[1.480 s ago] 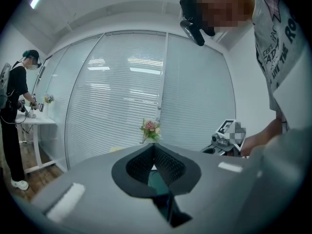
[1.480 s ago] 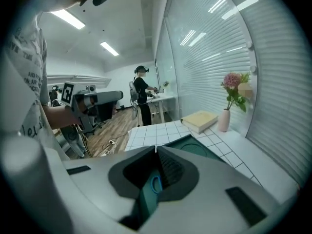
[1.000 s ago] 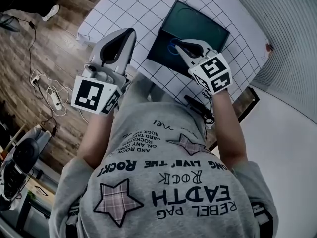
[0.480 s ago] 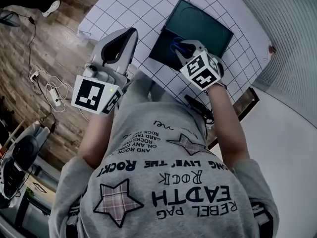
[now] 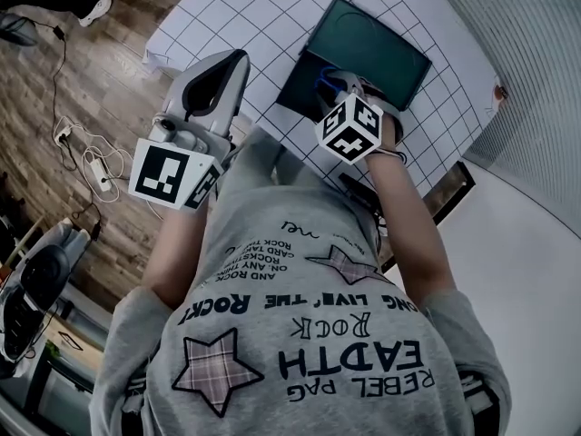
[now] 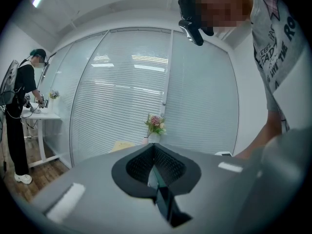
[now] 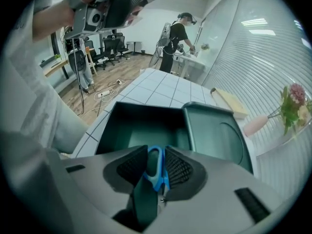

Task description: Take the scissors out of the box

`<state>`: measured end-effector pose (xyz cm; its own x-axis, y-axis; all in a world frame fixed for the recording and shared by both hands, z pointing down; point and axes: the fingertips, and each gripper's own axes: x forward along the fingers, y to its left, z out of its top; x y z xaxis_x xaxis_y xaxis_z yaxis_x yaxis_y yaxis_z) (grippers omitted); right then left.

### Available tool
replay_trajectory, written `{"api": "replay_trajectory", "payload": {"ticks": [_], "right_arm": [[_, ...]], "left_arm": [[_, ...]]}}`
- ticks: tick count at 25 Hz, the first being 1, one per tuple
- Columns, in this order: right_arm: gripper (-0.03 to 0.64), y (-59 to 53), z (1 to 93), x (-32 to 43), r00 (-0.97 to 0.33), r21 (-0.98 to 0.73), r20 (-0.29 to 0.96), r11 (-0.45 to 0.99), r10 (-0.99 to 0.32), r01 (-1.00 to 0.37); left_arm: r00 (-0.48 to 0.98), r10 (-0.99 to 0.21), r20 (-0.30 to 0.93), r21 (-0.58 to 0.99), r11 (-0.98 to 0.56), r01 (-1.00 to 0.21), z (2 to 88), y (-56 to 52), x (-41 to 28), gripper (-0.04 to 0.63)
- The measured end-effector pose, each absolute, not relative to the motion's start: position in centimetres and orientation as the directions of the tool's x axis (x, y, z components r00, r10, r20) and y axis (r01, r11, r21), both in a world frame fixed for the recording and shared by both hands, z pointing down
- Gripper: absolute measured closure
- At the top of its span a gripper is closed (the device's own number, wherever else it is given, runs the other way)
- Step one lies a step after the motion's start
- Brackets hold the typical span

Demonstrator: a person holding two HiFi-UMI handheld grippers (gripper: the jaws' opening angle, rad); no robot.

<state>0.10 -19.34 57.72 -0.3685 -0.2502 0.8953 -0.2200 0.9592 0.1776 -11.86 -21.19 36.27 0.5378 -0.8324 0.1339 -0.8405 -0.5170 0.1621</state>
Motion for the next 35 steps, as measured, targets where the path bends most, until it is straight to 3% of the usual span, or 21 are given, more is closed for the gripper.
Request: {"api": "replay_trajectory", "payload": {"ticks": [11,20,26,29,35], "right_arm": [[0.523,-18.3,59.2,0.6,-0.368,0.002,0.919,0.935,-0.142,-0.356],[0.557,-16.3,59.6,-0.8,-0.446,-0.186,0.895,0.891,-0.020,-0.414],[0.554,-18.5,58.1,-0.5,-0.459,-0.086,0.878,0.901,-0.133,-0.425],[0.518,-18.9,58.8,-0.1,-0.438,-0.083,0.891,0.905,-0.120,-0.417],[0.518,-19.1,59.1,-0.5,-0.409,-0.053,0.905,0.923,-0.116,-0.380]], "left_arm": [[0.538,-0.833,0.130,0.170,-0.516,-0.840,36.3,-21.0,-12.2,0.591],[0.538,-0.832,0.134,0.174,-0.515,-0.839,36.4,-21.0,-12.3,0.591],[0.536,-0.834,0.130,0.173,-0.513,-0.841,36.3,-21.0,-12.4,0.591],[0.537,-0.833,0.131,0.177,-0.514,-0.840,36.4,-21.0,-12.5,0.591],[0.534,-0.835,0.133,0.179,-0.509,-0.842,36.5,-21.1,-12.6,0.591]]}}
